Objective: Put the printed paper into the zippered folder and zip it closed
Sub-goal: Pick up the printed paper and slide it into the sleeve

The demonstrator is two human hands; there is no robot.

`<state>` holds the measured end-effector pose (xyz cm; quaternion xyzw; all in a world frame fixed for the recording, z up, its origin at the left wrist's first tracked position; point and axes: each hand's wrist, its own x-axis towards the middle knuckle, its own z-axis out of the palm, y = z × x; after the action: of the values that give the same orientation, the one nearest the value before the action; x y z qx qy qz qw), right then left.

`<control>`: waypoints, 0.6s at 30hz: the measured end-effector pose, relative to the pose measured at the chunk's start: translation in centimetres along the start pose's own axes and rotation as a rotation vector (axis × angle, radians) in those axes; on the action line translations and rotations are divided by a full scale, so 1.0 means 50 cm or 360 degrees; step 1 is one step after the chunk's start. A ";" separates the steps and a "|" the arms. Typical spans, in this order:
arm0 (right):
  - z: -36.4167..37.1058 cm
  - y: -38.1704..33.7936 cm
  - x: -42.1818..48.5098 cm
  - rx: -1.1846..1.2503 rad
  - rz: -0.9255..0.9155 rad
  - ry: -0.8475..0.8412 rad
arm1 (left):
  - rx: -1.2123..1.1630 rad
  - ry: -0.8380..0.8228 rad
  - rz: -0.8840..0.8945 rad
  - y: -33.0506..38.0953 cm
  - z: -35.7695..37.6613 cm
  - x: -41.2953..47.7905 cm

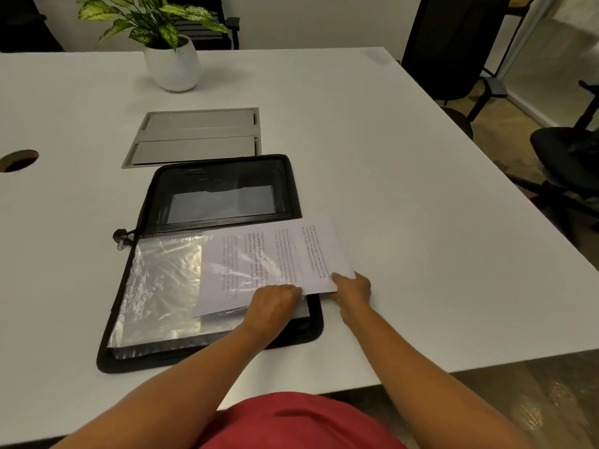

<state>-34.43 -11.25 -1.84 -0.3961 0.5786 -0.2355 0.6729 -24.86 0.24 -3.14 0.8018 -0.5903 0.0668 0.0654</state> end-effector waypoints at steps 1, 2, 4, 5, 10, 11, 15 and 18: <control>0.009 0.006 -0.009 -0.0018 0.0012 -0.0053 | -0.0007 -0.0005 -0.0001 0.000 -0.003 0.001; 0.014 0.011 -0.013 -0.0015 0.0022 -0.0101 | -0.0019 -0.0008 0.0000 0.001 -0.005 0.001; 0.016 0.014 -0.012 -0.0024 0.0024 -0.0144 | -0.0048 -0.0010 -0.0005 0.001 -0.008 0.001; 0.012 0.012 -0.007 -0.0061 0.0007 -0.0129 | -0.0044 -0.0021 -0.0010 0.002 -0.009 0.001; -0.025 -0.008 0.020 -0.0191 -0.0080 0.0096 | -0.0005 -0.0091 -0.0042 0.008 -0.018 -0.008; -0.027 -0.012 0.021 -0.0210 -0.0093 0.0079 | 0.0002 -0.0104 -0.0046 0.008 -0.018 -0.008; -0.003 -0.020 0.008 -0.0318 -0.0135 -0.0075 | -0.0045 -0.0139 -0.0045 0.009 -0.022 -0.009; 0.024 -0.020 -0.003 -0.0434 -0.0144 -0.0194 | -0.0081 -0.0134 -0.0012 0.010 -0.022 -0.010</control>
<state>-33.18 -11.38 -0.92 -0.5229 0.5449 -0.1605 0.6355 -25.50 0.75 -2.12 0.8041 -0.5911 0.0178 0.0612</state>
